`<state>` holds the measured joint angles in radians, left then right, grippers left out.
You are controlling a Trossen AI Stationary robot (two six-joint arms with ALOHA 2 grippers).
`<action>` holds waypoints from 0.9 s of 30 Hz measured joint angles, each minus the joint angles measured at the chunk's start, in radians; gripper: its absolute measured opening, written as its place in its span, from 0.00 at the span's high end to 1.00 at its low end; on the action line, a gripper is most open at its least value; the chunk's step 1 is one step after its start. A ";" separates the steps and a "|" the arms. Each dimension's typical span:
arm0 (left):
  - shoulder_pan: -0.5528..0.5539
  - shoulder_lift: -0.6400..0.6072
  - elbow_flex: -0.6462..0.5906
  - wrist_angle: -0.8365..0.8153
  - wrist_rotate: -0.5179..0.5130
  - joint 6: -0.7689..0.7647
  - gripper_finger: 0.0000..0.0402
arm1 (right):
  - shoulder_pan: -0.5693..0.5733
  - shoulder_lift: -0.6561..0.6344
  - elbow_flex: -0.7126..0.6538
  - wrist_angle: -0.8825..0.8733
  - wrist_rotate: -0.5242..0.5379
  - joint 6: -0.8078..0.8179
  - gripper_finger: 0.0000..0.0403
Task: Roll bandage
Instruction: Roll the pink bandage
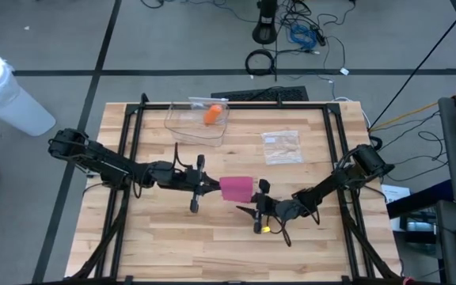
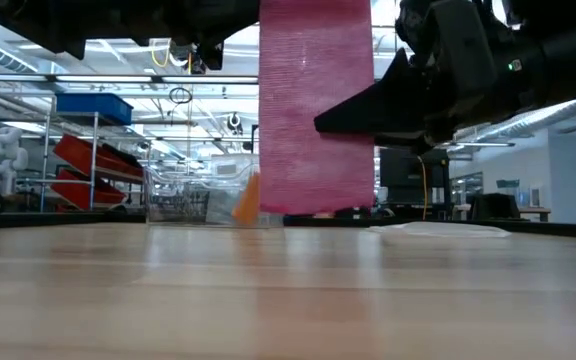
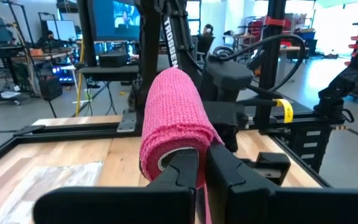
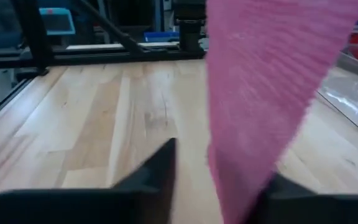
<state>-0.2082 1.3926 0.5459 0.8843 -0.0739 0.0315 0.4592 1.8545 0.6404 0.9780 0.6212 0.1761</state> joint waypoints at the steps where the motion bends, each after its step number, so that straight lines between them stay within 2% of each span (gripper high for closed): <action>1: -0.002 0.000 0.001 0.000 0.000 0.000 0.98 | 0.000 0.000 0.003 -0.008 0.000 -0.015 0.88; 3: -0.005 0.000 0.005 0.000 0.000 0.000 0.98 | 0.000 0.000 0.004 -0.013 0.000 -0.044 0.97; 6: -0.017 0.000 0.012 -0.001 0.000 0.000 0.98 | 0.000 0.000 0.004 -0.042 0.006 -0.035 0.99; 8: -0.024 0.000 0.019 -0.001 0.008 0.002 0.98 | -0.001 0.000 0.004 -0.069 0.021 -0.034 1.00; 13: -0.031 0.000 0.034 -0.005 0.107 0.009 0.98 | -0.003 0.000 0.004 -0.116 0.105 -0.032 1.00; 22: -0.076 0.000 0.061 -0.006 0.126 0.007 0.98 | -0.056 0.000 0.004 -0.169 0.122 -0.047 1.00; 27: -0.102 0.000 0.062 -0.007 0.149 0.007 0.98 | -0.055 -0.003 0.004 -0.168 0.283 -0.122 1.00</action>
<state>-0.3103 1.3930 0.6083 0.8772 0.0752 0.0387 0.4046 1.8519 0.6445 0.8099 0.9040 0.0542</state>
